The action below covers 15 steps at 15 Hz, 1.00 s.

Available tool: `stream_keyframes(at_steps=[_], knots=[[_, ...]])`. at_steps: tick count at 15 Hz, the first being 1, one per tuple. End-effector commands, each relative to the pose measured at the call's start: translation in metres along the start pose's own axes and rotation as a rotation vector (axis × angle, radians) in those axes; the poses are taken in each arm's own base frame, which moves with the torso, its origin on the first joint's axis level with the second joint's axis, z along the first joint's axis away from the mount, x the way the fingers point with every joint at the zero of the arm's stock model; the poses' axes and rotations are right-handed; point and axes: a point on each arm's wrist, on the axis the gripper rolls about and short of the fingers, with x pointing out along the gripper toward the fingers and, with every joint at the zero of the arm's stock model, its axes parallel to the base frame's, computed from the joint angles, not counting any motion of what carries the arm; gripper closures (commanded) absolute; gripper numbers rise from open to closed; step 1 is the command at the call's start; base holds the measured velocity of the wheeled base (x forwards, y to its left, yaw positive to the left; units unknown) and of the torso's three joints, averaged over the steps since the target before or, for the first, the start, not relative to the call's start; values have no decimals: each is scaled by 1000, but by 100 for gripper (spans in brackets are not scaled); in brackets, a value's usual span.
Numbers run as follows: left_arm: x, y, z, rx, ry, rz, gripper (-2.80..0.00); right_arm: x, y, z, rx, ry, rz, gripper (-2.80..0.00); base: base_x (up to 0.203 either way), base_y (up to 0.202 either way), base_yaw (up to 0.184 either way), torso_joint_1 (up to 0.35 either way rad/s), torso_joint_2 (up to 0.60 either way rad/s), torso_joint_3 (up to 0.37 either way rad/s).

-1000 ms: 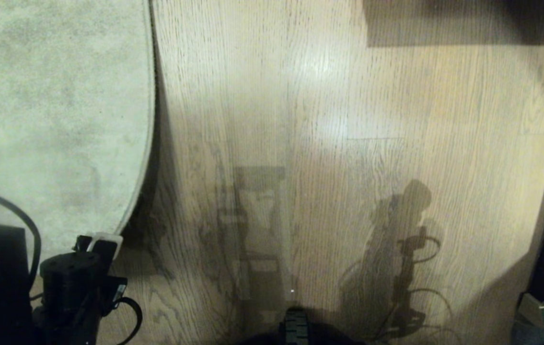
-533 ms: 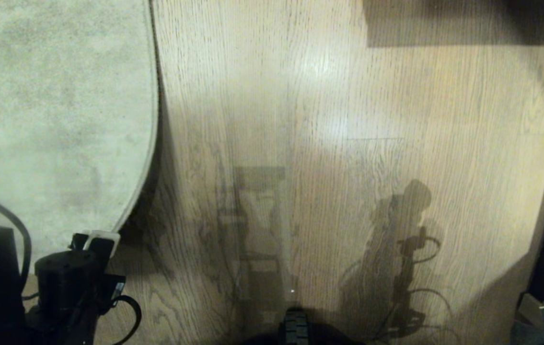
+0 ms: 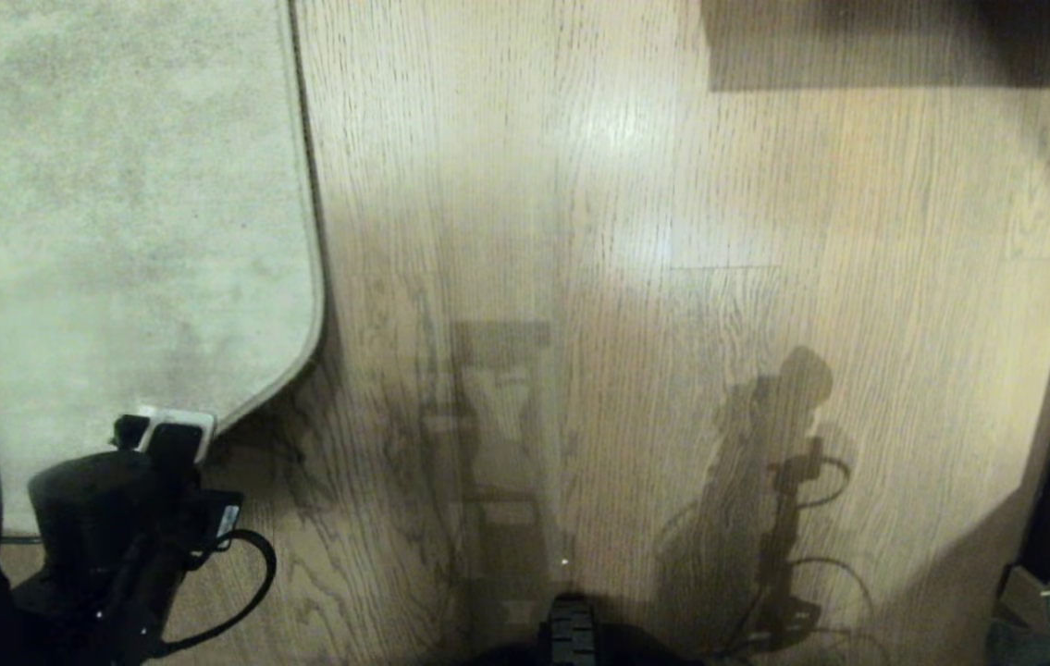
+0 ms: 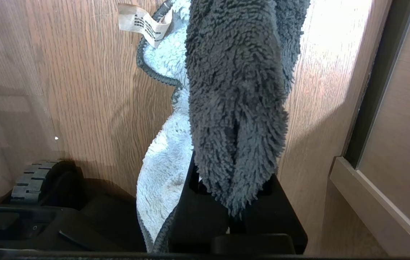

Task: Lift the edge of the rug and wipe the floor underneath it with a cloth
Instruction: Lift up the carpet

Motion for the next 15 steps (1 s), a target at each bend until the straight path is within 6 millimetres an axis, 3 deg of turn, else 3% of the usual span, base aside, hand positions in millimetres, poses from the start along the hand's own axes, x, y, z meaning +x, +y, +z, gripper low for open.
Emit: stream_keyframes(at_steps=[1,3,9,15], knots=[[2,18,15,-74,-103,19,0,0,0,0,-1,0,1,0,0,0,0,0,0,0],[2,31,20,-98,-161,-26,0,0,0,0,1,0,1,0,0,0,0,0,0,0],[2,42,40,-168,-263,-14,0,0,0,0,-1,0,1,0,0,0,0,0,0,0],[-23,58,43,-158,-122,-46,0,0,0,0,-1,0,1,0,0,0,0,0,0,0]])
